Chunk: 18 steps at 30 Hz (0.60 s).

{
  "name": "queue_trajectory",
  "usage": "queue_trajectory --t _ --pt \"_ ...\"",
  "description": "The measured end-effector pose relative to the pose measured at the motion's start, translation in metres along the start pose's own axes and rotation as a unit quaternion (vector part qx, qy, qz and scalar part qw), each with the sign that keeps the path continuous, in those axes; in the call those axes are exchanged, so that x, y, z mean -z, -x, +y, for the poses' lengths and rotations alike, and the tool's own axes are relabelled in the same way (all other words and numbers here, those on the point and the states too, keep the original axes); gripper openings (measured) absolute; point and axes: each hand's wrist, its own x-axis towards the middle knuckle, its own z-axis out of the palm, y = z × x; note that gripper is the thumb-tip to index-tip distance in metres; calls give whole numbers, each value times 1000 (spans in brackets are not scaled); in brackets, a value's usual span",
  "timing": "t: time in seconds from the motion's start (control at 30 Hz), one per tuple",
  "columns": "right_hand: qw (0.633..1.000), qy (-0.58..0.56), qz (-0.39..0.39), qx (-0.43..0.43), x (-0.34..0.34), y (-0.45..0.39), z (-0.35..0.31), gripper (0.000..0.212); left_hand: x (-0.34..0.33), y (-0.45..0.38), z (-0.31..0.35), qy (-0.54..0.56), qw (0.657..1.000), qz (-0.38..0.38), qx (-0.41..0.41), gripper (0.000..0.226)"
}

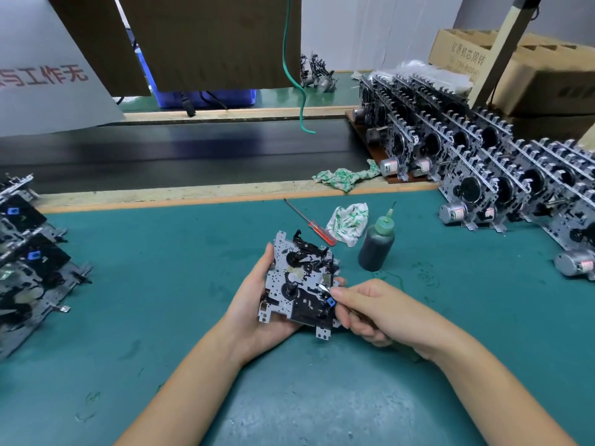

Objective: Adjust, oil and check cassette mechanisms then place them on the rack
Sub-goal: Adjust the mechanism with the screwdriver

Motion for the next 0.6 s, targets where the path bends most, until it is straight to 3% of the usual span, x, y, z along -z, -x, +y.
queue_trajectory --t 0.3,0.6 --pt "1000 3 28 -6 -7 -2 0 52 -2 0 0 1 1000 6 6 72" --pt "999 51 9 -9 -1 1 -4 66 -5 -3 1 -20 999 44 1 66"
